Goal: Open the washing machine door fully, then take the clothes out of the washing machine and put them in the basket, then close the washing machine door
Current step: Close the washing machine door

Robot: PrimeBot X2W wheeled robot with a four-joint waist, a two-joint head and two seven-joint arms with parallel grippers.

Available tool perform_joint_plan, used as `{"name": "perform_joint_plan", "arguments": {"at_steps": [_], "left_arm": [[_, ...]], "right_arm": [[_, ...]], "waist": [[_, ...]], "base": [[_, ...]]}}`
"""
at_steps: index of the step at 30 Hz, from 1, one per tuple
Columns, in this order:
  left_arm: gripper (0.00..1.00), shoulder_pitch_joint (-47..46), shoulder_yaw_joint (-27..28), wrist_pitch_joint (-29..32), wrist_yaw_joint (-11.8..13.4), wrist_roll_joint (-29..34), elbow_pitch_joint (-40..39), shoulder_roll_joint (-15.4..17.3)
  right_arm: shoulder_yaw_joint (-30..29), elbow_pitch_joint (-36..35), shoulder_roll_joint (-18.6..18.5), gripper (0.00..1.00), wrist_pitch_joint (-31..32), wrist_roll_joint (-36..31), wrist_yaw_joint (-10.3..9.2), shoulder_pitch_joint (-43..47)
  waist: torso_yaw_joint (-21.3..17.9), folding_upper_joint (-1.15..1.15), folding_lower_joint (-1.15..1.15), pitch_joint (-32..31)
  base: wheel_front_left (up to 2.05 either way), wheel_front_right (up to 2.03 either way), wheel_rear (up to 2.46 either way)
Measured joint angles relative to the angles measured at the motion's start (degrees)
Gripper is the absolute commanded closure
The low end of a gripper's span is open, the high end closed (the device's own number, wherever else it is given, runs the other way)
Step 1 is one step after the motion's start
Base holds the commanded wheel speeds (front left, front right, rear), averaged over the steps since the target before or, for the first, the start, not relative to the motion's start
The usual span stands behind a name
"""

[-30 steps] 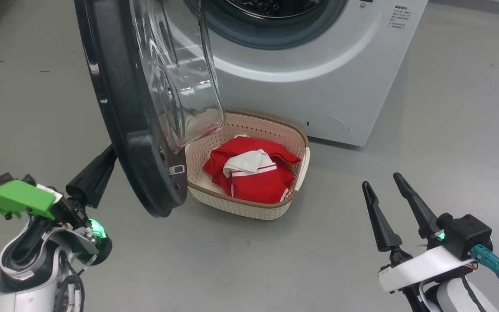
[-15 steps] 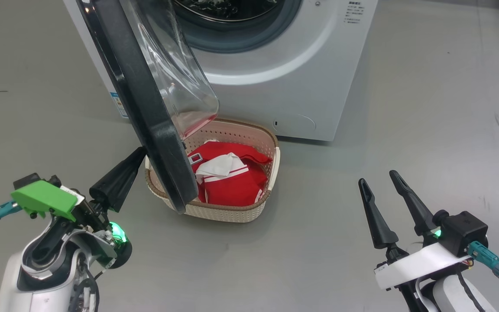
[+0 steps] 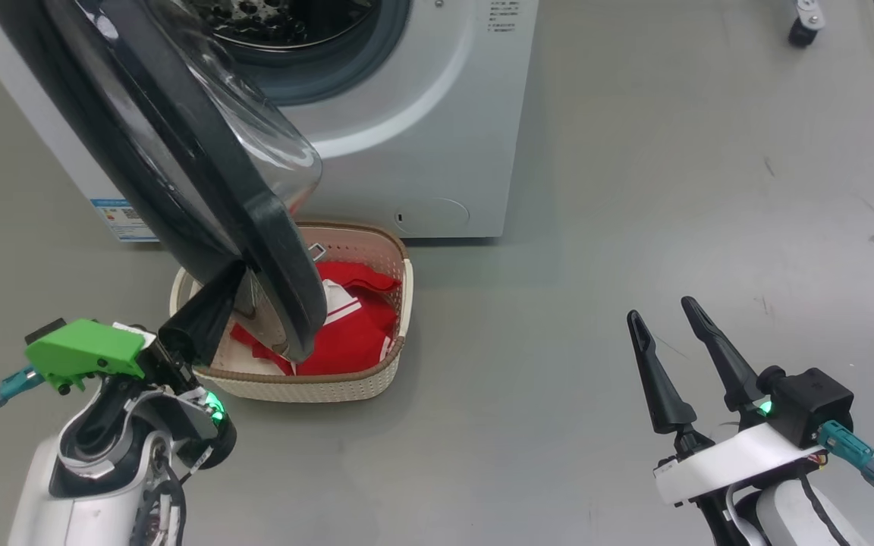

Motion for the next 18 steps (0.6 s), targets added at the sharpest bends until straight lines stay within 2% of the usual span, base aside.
{"name": "perform_joint_plan", "arguments": {"at_steps": [18], "left_arm": [[1.00,-8.9,-0.1,-15.6,-0.6,-1.9,3.0,0.0]], "right_arm": [[-0.2,-0.6,0.3,0.00,0.0,0.5,0.03,-1.3]], "waist": [[-10.3,0.00,0.00,3.9]], "base": [[0.00,0.00,0.00]]}}
